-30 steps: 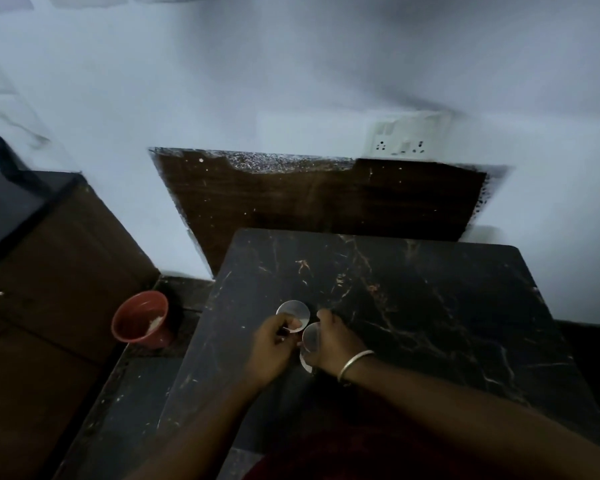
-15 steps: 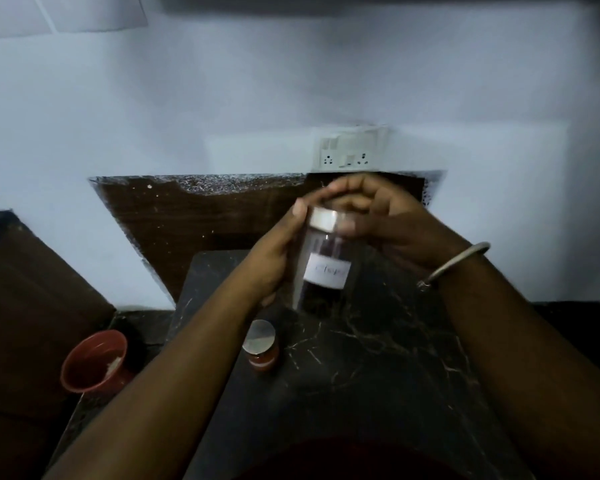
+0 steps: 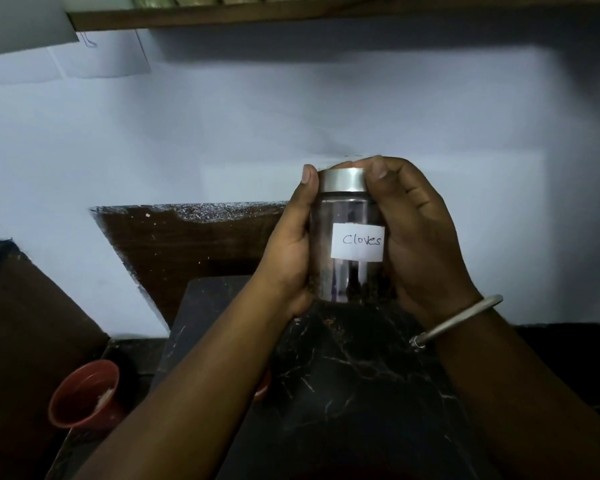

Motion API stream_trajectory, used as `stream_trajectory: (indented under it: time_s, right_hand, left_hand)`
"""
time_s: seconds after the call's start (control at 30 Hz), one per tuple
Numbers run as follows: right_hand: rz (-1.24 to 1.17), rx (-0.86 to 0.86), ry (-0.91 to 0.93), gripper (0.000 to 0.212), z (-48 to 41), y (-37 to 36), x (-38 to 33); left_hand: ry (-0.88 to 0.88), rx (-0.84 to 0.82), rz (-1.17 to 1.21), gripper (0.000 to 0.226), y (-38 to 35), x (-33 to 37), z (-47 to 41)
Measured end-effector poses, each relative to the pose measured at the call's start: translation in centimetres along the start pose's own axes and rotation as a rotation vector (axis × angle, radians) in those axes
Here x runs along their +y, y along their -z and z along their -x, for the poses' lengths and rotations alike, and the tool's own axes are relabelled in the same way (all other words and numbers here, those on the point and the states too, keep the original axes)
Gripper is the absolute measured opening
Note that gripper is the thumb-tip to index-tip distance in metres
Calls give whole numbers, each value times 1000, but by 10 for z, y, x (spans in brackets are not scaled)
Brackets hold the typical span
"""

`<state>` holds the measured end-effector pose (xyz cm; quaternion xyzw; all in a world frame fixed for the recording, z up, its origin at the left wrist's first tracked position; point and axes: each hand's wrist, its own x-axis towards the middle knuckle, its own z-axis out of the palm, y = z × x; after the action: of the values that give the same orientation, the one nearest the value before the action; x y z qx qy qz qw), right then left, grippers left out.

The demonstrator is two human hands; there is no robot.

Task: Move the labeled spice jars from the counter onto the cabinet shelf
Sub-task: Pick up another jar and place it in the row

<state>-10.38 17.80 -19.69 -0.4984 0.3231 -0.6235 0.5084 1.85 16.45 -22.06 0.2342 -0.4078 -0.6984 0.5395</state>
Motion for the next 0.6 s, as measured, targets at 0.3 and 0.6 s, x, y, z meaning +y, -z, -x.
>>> stream_trajectory:
  time_s: [0.3,0.6]
  right_hand:
    - [98,31,65,41,-5,6,-2]
    - [197,10,67,39,-10,10,-9]
  left_hand:
    - [-27,166,-152,71,-14,3,4]
    - [-38,130,-214,57,-23,2,0]
